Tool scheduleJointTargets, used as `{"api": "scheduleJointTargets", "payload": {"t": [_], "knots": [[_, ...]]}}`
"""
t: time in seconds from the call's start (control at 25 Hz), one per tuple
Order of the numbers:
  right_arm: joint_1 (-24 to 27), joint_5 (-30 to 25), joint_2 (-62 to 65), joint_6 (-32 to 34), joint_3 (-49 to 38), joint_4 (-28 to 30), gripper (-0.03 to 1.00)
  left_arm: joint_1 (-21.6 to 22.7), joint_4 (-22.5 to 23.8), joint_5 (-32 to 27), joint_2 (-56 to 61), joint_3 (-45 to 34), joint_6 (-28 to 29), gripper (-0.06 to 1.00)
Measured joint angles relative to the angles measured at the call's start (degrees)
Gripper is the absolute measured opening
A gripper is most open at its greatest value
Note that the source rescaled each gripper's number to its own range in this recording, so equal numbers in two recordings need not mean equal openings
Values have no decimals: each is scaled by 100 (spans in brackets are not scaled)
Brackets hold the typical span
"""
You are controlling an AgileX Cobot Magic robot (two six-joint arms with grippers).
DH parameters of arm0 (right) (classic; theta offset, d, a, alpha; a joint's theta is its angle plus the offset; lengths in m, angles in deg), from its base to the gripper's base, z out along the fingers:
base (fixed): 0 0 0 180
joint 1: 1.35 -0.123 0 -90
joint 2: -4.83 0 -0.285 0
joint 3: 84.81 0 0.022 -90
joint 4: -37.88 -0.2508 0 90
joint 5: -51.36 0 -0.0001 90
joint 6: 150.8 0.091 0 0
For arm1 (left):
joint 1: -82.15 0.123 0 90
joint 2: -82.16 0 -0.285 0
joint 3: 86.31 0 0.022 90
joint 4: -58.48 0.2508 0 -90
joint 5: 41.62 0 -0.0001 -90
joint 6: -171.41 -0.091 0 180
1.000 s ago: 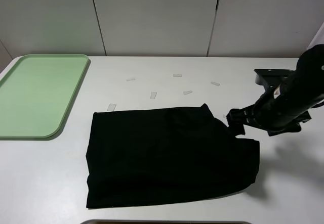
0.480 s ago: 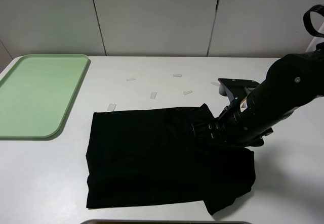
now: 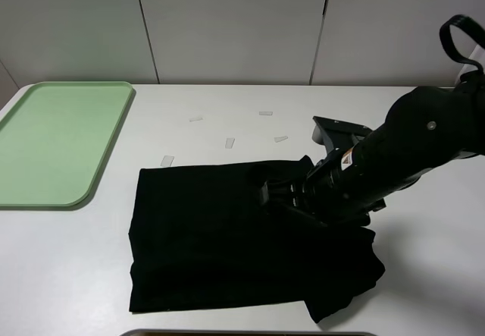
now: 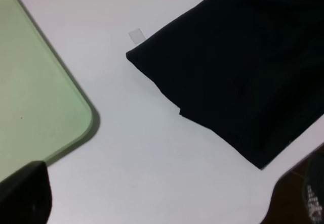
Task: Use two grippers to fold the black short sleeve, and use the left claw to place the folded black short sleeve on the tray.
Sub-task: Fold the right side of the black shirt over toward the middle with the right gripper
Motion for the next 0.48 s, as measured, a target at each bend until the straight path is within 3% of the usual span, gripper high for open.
{"api": "scheduleJointTargets", "payload": {"t": [0.2,0.48], "knots": [[-230,236,-259,-346,0,-657,100,0,0,0,0,0,0,100],[-544,546,-278,-581,177,-798,100,0,0,0,0,0,0,100]]}}
